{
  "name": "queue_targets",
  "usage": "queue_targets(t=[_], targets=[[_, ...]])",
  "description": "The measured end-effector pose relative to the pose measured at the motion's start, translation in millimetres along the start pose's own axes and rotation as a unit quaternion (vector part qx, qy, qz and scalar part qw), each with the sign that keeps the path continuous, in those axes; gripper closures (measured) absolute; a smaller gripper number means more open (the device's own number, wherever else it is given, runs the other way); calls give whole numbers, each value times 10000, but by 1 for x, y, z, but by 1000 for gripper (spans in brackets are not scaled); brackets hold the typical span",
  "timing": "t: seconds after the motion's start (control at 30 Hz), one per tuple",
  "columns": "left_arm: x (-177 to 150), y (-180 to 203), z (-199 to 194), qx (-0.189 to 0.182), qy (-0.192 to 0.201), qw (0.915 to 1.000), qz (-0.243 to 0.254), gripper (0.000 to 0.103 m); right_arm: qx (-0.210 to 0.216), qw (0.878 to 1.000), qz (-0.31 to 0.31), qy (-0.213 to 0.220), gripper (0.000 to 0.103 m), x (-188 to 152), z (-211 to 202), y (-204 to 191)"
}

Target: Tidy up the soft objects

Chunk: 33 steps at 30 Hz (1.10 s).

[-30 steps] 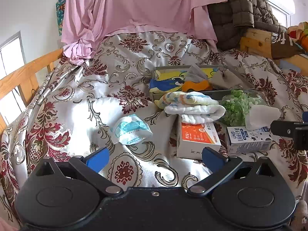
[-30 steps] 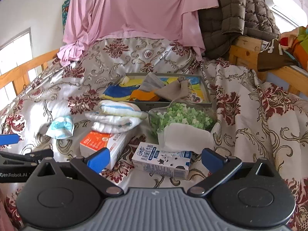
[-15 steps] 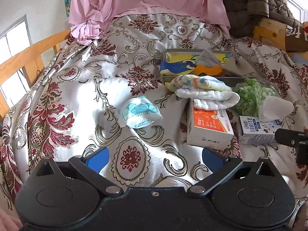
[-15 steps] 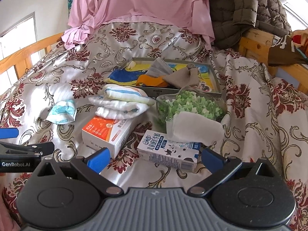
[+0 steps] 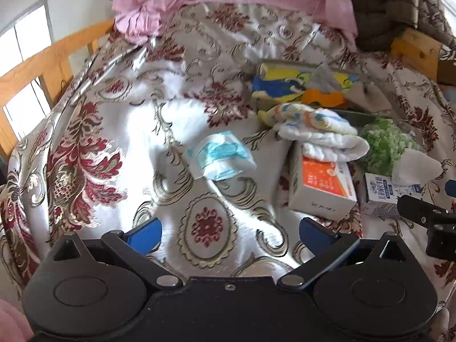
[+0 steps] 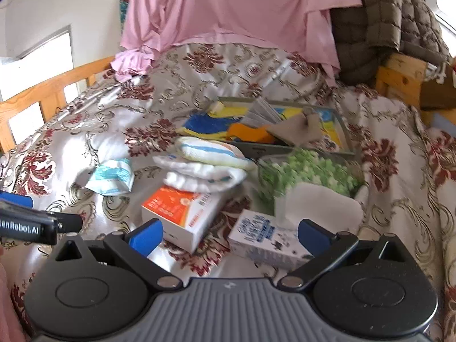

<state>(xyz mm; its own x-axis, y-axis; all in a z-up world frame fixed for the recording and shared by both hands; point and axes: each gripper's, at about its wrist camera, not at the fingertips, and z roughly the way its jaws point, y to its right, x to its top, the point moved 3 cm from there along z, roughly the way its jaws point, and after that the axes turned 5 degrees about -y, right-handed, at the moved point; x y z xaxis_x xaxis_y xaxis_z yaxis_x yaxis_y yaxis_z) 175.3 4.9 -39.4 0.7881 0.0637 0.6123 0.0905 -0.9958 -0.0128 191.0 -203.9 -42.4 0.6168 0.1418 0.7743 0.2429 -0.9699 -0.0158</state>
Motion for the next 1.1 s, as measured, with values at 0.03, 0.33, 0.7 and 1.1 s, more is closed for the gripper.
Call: queue_targets(t=[0.03, 0.33, 0.7, 1.1], targets=[[3, -3, 0, 20, -69, 10000, -15, 1, 22, 10000, -32, 33, 0, 1, 1, -2], [36, -23, 23, 29, -82, 9986, 512, 1, 90, 9987, -325, 372, 0, 9, 19, -20], [69, -19, 73, -321, 264, 9937, 1041, 1, 141, 9980, -376, 489, 0, 28, 80, -20], [80, -30, 118, -373, -213, 9967, 690, 1, 254, 9975, -419, 507, 0, 35, 113, -24]])
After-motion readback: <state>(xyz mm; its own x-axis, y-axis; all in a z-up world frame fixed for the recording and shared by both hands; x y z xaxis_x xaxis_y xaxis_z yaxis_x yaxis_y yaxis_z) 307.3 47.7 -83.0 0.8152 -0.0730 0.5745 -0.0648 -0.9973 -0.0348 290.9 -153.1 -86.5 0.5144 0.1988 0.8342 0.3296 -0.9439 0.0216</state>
